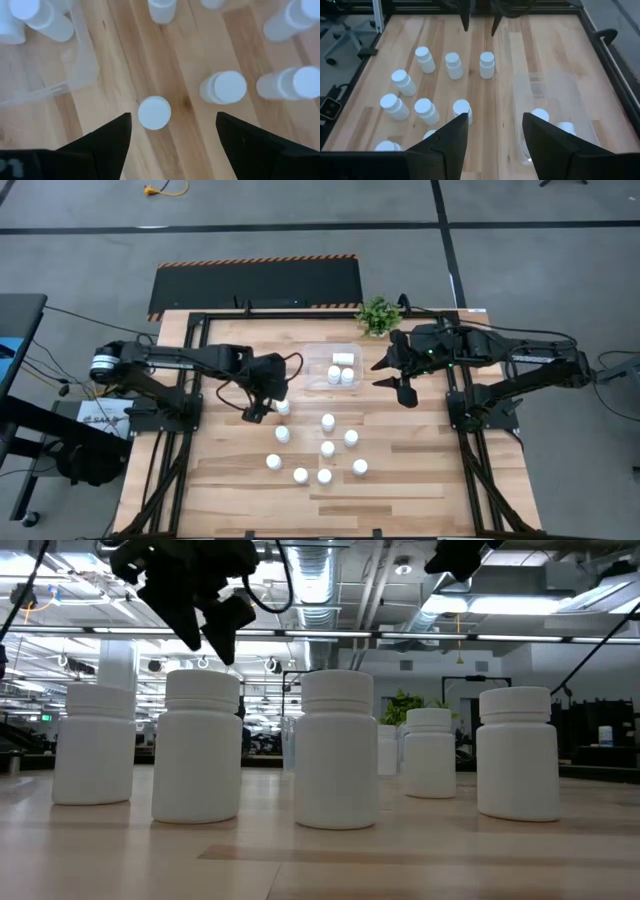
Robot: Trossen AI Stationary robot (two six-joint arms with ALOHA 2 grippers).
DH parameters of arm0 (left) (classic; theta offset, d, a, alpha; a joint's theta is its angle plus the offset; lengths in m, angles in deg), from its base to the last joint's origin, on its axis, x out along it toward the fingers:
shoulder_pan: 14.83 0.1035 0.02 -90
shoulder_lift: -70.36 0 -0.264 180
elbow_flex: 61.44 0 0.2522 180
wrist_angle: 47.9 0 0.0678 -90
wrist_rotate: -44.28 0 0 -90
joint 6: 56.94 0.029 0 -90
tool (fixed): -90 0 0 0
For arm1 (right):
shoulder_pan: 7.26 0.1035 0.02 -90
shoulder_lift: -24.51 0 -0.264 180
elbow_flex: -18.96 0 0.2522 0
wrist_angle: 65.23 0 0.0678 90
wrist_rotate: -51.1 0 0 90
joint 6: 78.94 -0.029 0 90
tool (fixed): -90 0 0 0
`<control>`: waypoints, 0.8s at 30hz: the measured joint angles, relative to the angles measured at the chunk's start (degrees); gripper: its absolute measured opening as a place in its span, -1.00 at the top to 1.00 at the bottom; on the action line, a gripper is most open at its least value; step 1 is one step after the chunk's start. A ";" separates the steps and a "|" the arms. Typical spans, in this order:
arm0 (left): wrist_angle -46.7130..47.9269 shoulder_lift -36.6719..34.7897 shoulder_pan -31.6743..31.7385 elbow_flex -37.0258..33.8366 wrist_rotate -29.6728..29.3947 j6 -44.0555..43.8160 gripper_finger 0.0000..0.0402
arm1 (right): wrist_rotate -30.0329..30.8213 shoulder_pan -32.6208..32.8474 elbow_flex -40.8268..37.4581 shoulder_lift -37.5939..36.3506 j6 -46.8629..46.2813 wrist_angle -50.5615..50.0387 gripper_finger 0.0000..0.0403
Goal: Pick and place pill bottles into a basket
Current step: Put the white medicine bottle into the transparent bin
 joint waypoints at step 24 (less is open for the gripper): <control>-0.56 12.63 -0.53 0.89 -5.13 11.61 -0.39 | 1.52 -0.02 0.02 0.86 0.50 0.18 0.16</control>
